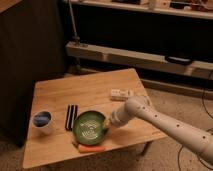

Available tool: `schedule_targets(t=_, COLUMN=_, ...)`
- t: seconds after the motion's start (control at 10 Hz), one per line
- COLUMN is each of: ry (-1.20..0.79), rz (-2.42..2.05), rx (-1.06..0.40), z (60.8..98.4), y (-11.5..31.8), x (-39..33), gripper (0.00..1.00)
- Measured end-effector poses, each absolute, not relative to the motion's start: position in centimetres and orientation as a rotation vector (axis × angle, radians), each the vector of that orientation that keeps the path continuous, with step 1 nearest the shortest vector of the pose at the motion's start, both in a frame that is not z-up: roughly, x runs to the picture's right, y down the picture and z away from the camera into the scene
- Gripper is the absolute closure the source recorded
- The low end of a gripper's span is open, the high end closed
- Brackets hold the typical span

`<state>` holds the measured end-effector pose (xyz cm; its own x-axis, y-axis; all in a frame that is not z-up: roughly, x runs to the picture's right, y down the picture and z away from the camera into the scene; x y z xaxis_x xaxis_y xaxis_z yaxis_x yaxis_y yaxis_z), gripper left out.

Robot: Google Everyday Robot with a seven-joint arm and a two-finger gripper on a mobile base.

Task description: Drag the ceramic bowl in a circle

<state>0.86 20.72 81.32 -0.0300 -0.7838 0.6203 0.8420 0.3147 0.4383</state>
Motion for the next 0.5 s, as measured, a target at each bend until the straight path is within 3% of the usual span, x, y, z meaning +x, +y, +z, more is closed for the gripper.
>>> schedule_targets(t=0.5, ry=-0.893, rz=-1.308, rx=-0.12, z=82.16, y=20.17, x=1.11, gripper=0.67)
